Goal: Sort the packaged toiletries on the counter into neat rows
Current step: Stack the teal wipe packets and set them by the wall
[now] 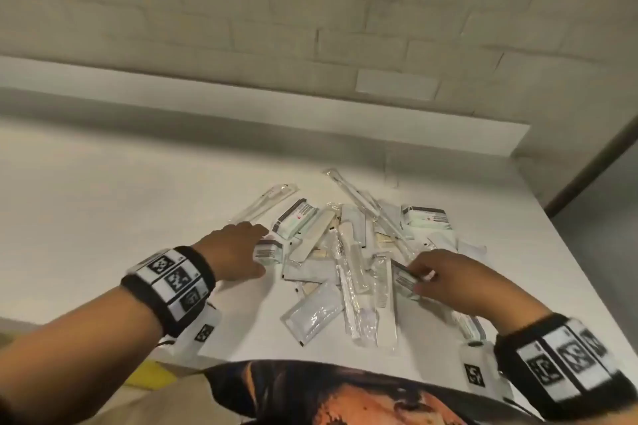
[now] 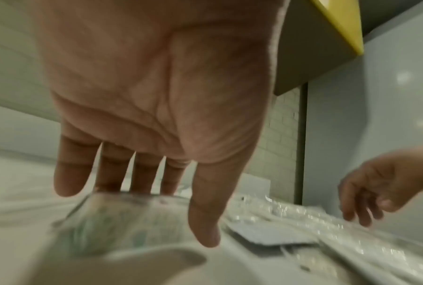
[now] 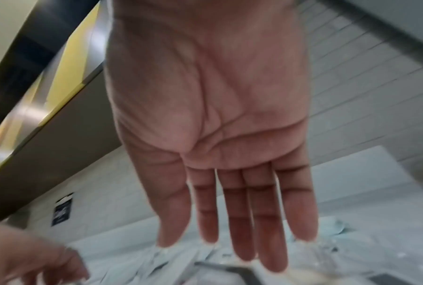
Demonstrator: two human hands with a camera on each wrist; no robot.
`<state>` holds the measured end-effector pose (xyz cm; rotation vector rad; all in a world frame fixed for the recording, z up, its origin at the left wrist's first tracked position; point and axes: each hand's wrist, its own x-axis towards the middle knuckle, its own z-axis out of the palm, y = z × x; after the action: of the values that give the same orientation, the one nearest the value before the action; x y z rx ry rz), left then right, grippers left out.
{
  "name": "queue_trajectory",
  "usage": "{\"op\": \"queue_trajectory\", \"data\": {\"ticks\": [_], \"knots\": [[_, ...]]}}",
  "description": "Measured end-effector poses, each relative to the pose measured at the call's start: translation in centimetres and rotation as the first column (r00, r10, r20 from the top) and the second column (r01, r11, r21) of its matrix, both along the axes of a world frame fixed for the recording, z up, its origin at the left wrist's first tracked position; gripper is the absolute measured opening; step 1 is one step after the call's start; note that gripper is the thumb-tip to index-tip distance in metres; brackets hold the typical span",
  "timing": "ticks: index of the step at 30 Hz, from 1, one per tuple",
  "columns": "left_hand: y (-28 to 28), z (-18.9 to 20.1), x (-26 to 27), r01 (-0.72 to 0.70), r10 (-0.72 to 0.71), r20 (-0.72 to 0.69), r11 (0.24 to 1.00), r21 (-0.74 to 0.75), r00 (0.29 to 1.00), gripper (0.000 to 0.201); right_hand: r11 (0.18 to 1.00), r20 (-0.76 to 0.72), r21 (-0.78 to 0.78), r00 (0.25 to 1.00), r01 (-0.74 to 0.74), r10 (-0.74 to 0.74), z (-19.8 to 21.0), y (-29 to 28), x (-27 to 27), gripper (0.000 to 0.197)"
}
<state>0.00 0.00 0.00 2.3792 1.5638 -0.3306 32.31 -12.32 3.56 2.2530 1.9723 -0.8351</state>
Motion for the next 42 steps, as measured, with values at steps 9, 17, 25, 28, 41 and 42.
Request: {"op": "queue_trajectory", "data": {"ticks": [9,17,25,28,41,42], "knots": [[1.1,1.9,3.0,-0.135,0.134,-0.007,0.991,-0.022,0.991,0.058,0.99,0.219,-0.134,0.974,-0.035,0.064,0.3,2.7,-1.4,0.042],[5.6,1.3,7.6,-0.264,0.27,0.213,0.963,-0.055,0.939,0.075,0.94,0.065,-0.184,0.958,0.286,-0.279,3.6,-0.5,5.8,0.041],[6.3,-0.7,10.6,-0.132,0.129,-0.058,0.99,-0.051,0.99,0.084,0.963,0.286,-0.206,0.952,0.176,-0.113,-1.1,-1.8,4.4,0.069],[6.2,-0.8,11.1,-0.084,0.08,-0.079,0.996,-0.041,0.994,0.079,0.978,0.36,-0.176,0.932,0.11,-0.04,-1.5,-1.1,3.8,0.051],[4.7,-0.4,11.6,-0.062,0.061,-0.075,0.998,-0.011,0.995,0.07,0.998,0.315,0.012,0.948,-0.057,0.05,2.9,12.4,8.4,0.046],[4.5,-0.3,11.7,-0.065,0.064,-0.076,0.998,-0.005,0.995,0.07,0.996,0.347,-0.01,0.934,-0.089,0.087,1.3,13.1,8.1,0.053]]}}
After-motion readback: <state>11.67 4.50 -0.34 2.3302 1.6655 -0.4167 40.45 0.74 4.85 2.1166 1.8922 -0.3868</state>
